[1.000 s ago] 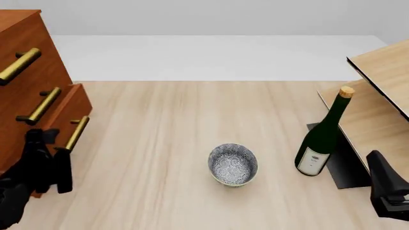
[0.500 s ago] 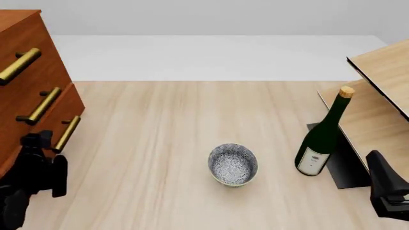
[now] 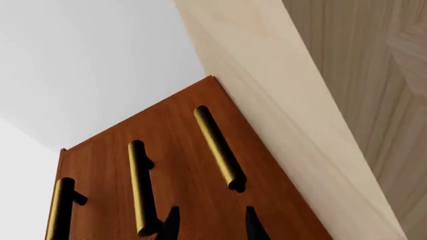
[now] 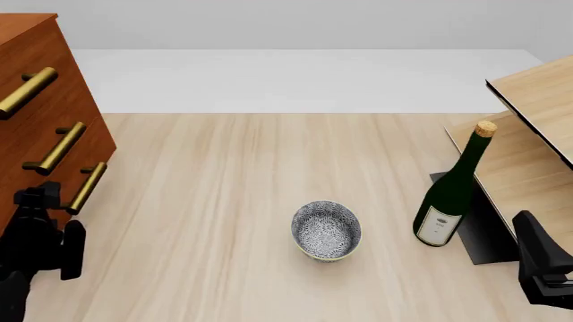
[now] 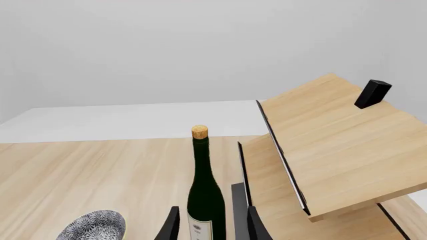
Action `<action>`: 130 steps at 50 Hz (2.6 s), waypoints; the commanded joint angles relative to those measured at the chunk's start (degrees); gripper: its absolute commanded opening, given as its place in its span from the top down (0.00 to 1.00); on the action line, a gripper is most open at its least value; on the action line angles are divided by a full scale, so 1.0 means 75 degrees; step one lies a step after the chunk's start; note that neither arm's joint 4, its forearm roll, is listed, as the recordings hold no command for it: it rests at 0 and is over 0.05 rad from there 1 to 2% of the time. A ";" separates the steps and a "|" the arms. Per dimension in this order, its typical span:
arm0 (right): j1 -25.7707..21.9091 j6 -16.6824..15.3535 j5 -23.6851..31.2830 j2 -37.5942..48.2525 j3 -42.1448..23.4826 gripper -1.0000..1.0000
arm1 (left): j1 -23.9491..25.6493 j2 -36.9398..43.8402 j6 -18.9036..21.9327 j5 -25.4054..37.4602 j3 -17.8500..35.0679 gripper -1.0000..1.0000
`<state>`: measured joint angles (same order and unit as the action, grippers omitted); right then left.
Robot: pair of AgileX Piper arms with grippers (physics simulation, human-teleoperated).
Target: Close the bottom drawer of the cabinet and open the top drawer.
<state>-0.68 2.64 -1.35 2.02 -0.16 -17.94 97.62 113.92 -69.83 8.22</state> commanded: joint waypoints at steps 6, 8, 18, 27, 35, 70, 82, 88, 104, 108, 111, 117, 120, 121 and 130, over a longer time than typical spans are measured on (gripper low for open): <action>0.0002 0.0007 -0.0006 0.0003 -0.0005 0.00 | -0.0136 0.0029 -0.0233 0.0009 -0.0173 0.00; 0.0002 0.0010 -0.0003 0.0000 -0.0006 0.00 | 0.0007 0.0071 -0.0343 0.0029 -0.0204 0.00; 0.0007 0.0008 0.0053 -0.0057 -0.0017 0.00 | 0.0647 -0.0187 -0.0739 0.0603 -0.0077 0.00; 0.0030 0.0032 0.0063 -0.0067 -0.0018 0.00 | 0.1071 -0.0288 -0.1099 0.1184 0.0253 0.00; 0.0050 0.0057 0.0062 -0.0072 -0.0016 0.00 | 0.1387 -0.0572 -0.1230 0.1613 0.0515 0.00; 0.0091 0.0144 -0.0009 0.0017 -0.0045 0.00 | 0.2192 -0.2623 -0.1734 0.3909 0.1515 0.00; 0.0101 0.0177 0.0019 -0.0017 -0.0051 0.00 | 0.2170 -0.3191 -0.1935 0.4826 0.2091 0.00; 0.0122 0.0175 0.0044 -0.0044 -0.0053 0.00 | 0.2179 -0.3391 -0.1987 0.5075 0.2304 0.00; 0.0111 0.0177 0.0118 -0.0124 -0.0051 0.00 | 0.1872 -0.3800 -0.1958 0.5469 0.2732 0.00; 0.0117 0.0182 0.0113 -0.0120 -0.0049 0.00 | 0.1839 -0.3830 -0.2003 0.5560 0.2841 0.00; 0.0116 0.0185 0.0110 -0.0117 -0.0047 0.00 | 0.1815 -0.3854 -0.2042 0.5609 0.2922 0.00; 0.0109 0.0189 0.0126 -0.0135 -0.0049 0.00 | 0.1740 -0.3995 -0.2111 0.5756 0.3029 0.00; 0.0109 0.0186 0.0134 -0.0143 -0.0050 0.00 | 0.1706 -0.4039 -0.2180 0.5857 0.3087 0.00; 0.0107 0.0190 0.0136 -0.0145 -0.0051 0.00 | 0.1672 -0.4038 -0.2165 0.5834 0.3082 0.00; 0.0103 0.0181 0.0156 -0.0167 -0.0054 0.00 | 0.1543 -0.4250 -0.2370 0.6162 0.3220 0.00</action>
<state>0.14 4.03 -0.33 0.94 -0.55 -5.40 67.17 97.42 -25.79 31.11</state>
